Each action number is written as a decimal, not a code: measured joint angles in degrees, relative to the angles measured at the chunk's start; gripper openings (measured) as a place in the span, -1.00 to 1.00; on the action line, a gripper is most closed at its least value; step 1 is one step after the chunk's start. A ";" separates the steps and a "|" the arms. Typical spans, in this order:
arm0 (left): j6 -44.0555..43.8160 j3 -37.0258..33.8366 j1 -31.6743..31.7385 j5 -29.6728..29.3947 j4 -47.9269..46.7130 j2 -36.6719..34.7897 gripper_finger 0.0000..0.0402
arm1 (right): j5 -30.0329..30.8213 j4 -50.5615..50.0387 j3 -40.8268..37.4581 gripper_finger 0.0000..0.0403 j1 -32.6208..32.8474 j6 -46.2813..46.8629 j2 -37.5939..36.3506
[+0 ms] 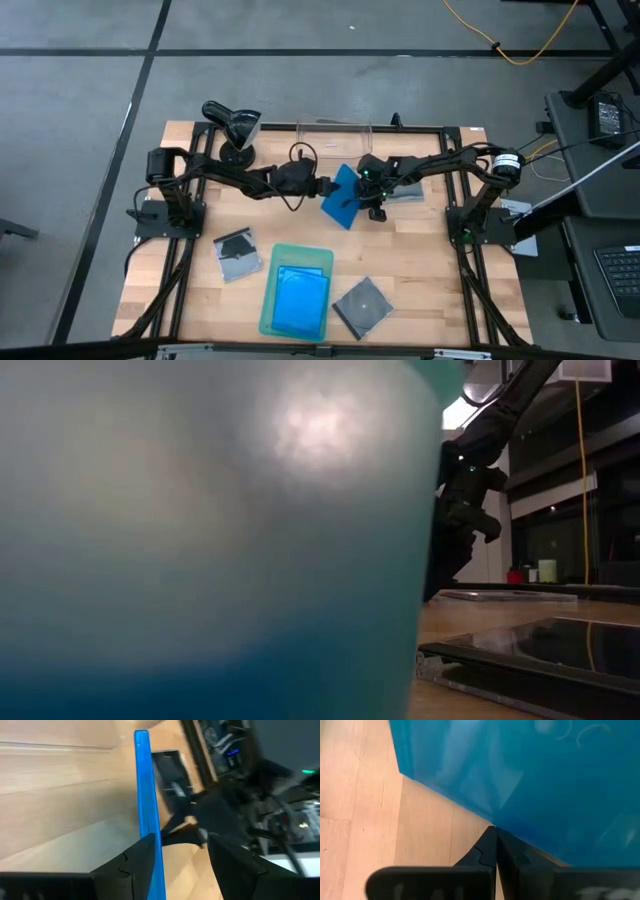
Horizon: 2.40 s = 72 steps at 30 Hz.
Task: Pick & place jewel cases by type
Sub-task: Put the blue cd case into the green bin
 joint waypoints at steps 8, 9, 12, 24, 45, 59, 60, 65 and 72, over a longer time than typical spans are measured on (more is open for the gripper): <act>-0.33 -0.20 0.03 0.31 -0.91 0.07 -0.13 | 0.04 -0.06 0.07 -0.97 0.00 0.04 -0.02; -0.41 -0.16 0.02 0.55 -0.56 0.09 -0.13 | 0.04 -0.07 0.07 -0.97 0.00 0.04 -0.02; 0.17 1.41 -0.05 3.09 0.42 0.13 -0.13 | 0.07 -0.05 0.08 -0.97 0.00 0.02 -0.02; 3.18 4.91 -0.27 4.98 -7.77 -0.08 -0.13 | 0.35 0.90 0.20 -0.97 0.00 -0.02 0.02; 2.39 6.54 -0.13 2.89 -14.59 -0.06 -0.82 | -0.55 0.89 0.20 -0.97 -0.07 0.00 0.00; 3.03 6.49 0.24 2.72 -15.88 -0.12 -0.99 | -0.81 0.81 0.17 -0.97 -0.07 0.05 0.00; 3.22 6.49 0.24 2.56 -15.88 -0.11 -0.99 | -0.81 0.78 0.18 -0.97 -0.07 0.03 0.00; 4.09 6.36 0.83 2.34 -16.46 -0.76 -0.99 | -0.82 0.32 0.17 -0.97 -0.07 -0.16 -0.02; 6.52 6.05 0.88 1.23 -24.78 -3.67 -0.99 | -0.85 0.02 0.20 -0.97 -0.07 -0.33 -0.02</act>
